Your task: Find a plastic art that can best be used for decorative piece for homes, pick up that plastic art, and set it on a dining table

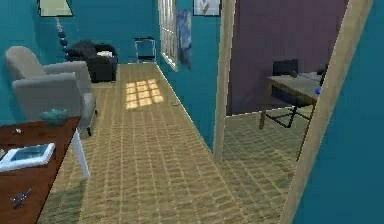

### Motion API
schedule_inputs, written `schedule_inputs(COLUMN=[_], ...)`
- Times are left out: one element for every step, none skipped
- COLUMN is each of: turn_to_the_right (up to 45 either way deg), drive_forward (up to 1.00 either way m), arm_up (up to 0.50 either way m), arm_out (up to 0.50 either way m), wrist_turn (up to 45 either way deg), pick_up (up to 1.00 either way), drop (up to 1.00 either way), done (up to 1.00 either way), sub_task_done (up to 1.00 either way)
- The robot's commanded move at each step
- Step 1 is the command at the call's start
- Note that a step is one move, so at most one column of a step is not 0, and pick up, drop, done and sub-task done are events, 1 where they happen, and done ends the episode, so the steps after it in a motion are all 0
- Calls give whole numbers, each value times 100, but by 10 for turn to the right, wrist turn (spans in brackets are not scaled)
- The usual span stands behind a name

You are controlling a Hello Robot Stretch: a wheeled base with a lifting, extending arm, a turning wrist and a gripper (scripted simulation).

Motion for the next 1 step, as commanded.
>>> schedule_inputs(turn_to_the_right=[0], drive_forward=[90], arm_up=[0], arm_out=[0], wrist_turn=[0], pick_up=[0], drop=[0], done=[0], sub_task_done=[0])
